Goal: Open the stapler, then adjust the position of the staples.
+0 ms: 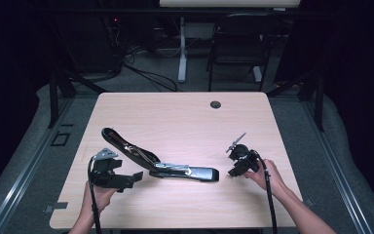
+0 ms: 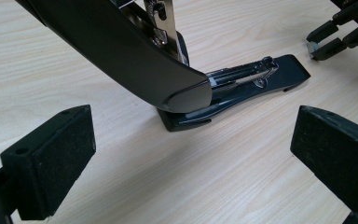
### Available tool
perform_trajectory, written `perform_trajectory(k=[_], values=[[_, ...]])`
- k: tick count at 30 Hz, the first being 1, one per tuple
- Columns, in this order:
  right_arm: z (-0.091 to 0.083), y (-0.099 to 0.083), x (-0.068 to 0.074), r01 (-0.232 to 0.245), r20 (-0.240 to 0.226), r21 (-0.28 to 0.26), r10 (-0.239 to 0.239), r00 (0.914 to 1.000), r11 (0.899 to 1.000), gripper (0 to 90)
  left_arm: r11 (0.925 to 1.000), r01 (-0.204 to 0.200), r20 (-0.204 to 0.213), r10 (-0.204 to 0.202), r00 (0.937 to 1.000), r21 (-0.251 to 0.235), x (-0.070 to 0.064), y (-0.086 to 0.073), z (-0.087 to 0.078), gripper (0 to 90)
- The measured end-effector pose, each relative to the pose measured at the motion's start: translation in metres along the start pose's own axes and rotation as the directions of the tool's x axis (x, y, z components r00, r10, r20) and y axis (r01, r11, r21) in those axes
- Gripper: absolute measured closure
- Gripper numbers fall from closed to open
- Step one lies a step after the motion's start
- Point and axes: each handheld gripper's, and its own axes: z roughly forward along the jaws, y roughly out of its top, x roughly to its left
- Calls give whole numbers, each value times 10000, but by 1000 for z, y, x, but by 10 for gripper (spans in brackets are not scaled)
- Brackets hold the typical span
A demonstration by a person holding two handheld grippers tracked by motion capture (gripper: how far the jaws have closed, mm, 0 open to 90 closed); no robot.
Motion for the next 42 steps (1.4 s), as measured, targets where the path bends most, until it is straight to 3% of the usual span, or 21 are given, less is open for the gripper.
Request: perform_trajectory(k=[2,6,8,12,15,18,19,24,25,30,34,35,36,39,42], values=[[1,-1,0,-163,-99,-202,161,9998,9997,562,10000,17,25,-17,10000,-14,0,0,0,1],[-5,0,-3,-165,-110,-373,161,9998,9992,447,10000,8,29,-8,10000,-7,0,0,0,1],[-8,0,-4,-381,27,-699,384,9993,9968,365,10000,8,34,-8,10000,23,0,0,1,2],[-7,2,-6,-974,286,-1130,1013,9944,9888,329,10000,9,42,-9,10000,8,0,0,0,1],[-4,6,-9,-1079,626,-1064,1150,9914,9884,329,10000,12,25,-12,10000,15,0,0,1,2],[0,9,-11,-1028,741,-636,1074,9915,9927,332,10000,2,46,-2,10000,57,0,0,0,1],[3,8,-9,-1147,732,-834,1209,9900,9899,334,10000,2,40,-2,10000,46,0,0,0,1],[2,7,-7,-761,1000,-184,776,9920,9969,353,10000,-7,19,7,10000,52,0,0,1,2],[2,6,-6,-857,954,-321,884,9915,9958,356,10000,-41,26,41,10000,70,-1,0,1,1],[0,3,-6,-745,1133,52,734,9908,9972,369,10000,11,7,-11,10000,44,-1,0,1,1],[0,1,-9,-731,1072,443,680,9919,9963,382,10000,-25,29,24,10000,40,-1,0,1,1],[5,-2,-6,-1275,1026,-370,1307,9861,9912,395,10000,-33,29,33,10000,50,-1,0,1,2],[-1,0,-10,-839,1091,445,787,9909,9955,400,10000,-27,36,26,10000,64,-1,0,1,1],[-2,-2,-12,-966,1050,387,921,9902,9946,426,10000,-17,55,17,10000,62,0,0,1,1],[-7,-3,-16,-1219,511,121,1211,9913,9925,498,10000,-24,71,24,10000,72,-1,0,1,1]])
